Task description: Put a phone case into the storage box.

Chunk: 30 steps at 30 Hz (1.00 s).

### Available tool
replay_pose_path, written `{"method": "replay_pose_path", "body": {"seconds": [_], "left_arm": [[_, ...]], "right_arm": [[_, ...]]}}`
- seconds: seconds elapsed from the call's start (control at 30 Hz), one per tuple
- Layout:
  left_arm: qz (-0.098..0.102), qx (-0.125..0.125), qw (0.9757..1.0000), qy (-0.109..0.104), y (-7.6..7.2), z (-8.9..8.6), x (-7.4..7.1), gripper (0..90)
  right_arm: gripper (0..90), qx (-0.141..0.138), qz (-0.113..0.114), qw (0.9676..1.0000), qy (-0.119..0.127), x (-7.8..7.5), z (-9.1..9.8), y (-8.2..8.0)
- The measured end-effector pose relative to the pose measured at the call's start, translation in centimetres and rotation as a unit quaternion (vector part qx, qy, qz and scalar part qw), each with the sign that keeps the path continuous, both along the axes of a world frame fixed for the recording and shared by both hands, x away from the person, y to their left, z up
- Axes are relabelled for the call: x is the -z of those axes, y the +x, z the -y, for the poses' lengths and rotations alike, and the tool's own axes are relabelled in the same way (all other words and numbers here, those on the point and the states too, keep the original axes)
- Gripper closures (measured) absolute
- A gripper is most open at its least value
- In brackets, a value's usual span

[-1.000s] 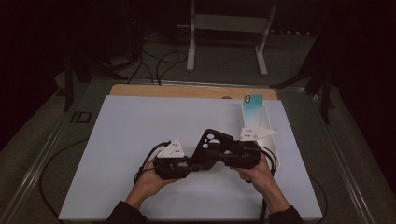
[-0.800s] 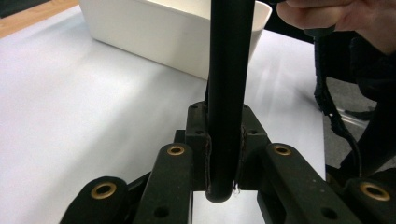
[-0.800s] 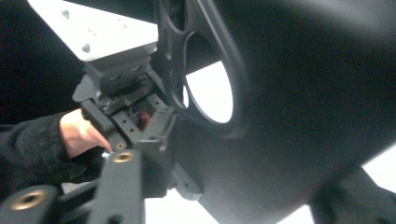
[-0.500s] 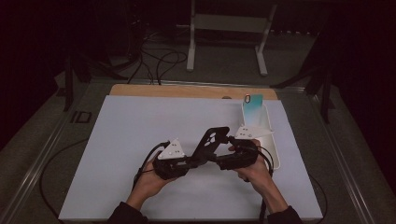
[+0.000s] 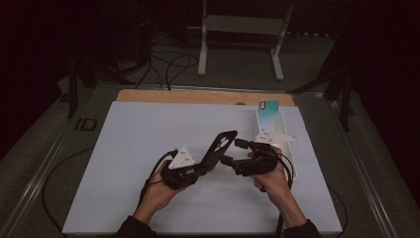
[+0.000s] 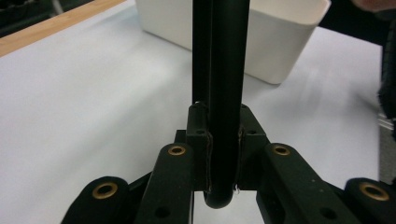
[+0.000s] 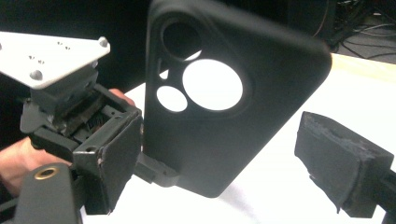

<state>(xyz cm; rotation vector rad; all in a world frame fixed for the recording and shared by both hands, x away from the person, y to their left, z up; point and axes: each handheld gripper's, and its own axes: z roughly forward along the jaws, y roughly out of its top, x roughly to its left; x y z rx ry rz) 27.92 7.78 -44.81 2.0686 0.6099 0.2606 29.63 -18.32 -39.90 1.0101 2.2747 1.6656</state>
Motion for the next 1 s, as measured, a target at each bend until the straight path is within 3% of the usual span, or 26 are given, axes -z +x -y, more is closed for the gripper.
{"method": "replay_pose_path", "body": {"seconds": [0.17, 0.2, 0.4, 0.77, 1.0], "left_arm": [[-0.002, -0.002, 1.0, 0.002, 0.0, 0.0, 0.2, 80.2], [-0.002, -0.001, 1.0, 0.001, -0.1, 0.1, 0.2, 80.2], [0.001, 0.0, 1.0, -0.001, -0.2, 0.2, 0.3, 80.3], [-0.006, 0.009, 0.9999, -0.007, -0.3, 0.6, 0.6, 80.4], [-0.007, 0.015, 0.9999, 0.003, -0.4, 1.1, 0.9, 80.5]], "right_arm": [[15.1, 0.012, -0.01, 0.9998, 0.009, -0.2, -0.1, 0.1], [14.7, 0.02, -0.021, 0.9993, 0.023, -0.2, 0.0, 0.4], [13.8, 0.034, -0.041, 0.9979, 0.039, -0.1, -0.2, 0.9], [13.0, 0.037, -0.05, 0.996, 0.065, -0.3, -1.1, 1.3], [11.3, 0.044, -0.048, 0.9949, 0.076, -0.4, -1.6, 1.3]]}}
